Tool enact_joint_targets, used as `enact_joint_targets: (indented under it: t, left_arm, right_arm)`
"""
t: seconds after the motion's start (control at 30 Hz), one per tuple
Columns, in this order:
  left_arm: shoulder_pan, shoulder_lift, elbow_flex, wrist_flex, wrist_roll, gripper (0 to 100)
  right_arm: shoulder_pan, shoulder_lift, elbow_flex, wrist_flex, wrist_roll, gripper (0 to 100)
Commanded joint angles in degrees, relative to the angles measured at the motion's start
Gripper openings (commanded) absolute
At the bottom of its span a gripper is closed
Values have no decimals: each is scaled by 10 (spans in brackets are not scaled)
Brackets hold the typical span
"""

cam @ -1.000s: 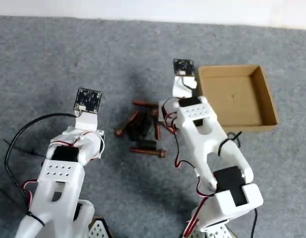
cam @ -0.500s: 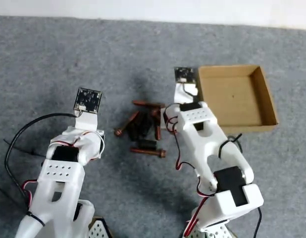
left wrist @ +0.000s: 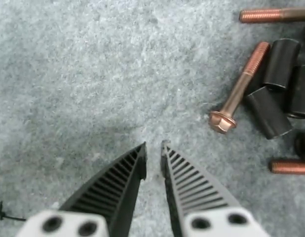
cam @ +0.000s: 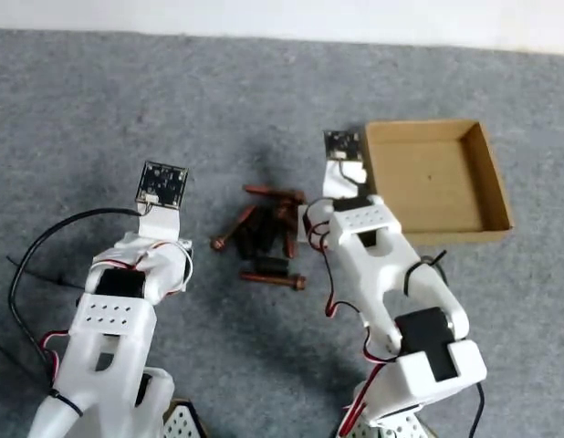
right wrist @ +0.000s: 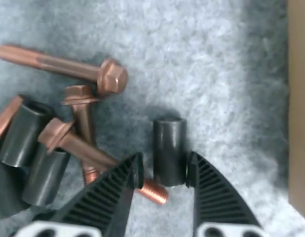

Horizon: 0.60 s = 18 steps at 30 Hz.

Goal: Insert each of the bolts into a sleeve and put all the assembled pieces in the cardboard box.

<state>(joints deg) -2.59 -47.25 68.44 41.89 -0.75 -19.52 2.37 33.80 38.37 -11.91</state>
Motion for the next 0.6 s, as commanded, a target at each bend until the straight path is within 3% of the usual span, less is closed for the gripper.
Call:
enact_joint_targets:
  t: [0.0,0.27,0.57]
  left_arm:
    - [-9,-11,-4,-10,0,66]
    - [-9,-11,-4,-9,0,66]
    - [-9,-11,-4,-9,0,66]
  right_arm:
    - [3,7,-2,-16,2,142]
    - [18,103,-93,53,0,142]
    - [28,135,-131,55,-2,141]
